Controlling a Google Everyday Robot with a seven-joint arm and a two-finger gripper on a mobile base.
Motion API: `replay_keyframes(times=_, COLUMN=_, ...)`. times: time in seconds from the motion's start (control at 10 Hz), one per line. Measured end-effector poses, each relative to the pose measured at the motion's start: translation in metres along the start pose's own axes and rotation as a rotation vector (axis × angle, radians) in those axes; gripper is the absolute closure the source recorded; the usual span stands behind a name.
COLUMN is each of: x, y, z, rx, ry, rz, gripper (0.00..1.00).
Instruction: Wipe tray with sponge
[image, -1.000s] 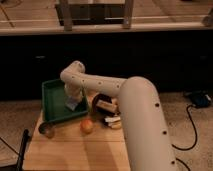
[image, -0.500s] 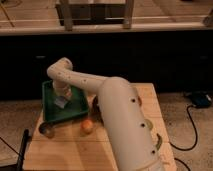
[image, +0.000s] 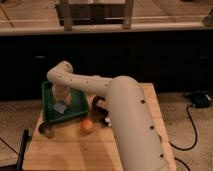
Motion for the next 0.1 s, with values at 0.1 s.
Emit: replay_keyframes(times=0.1, x=0.0040, y=0.0123, z=-0.0014, rx=-0.008, ry=0.002, rz=0.020, gripper=1.00)
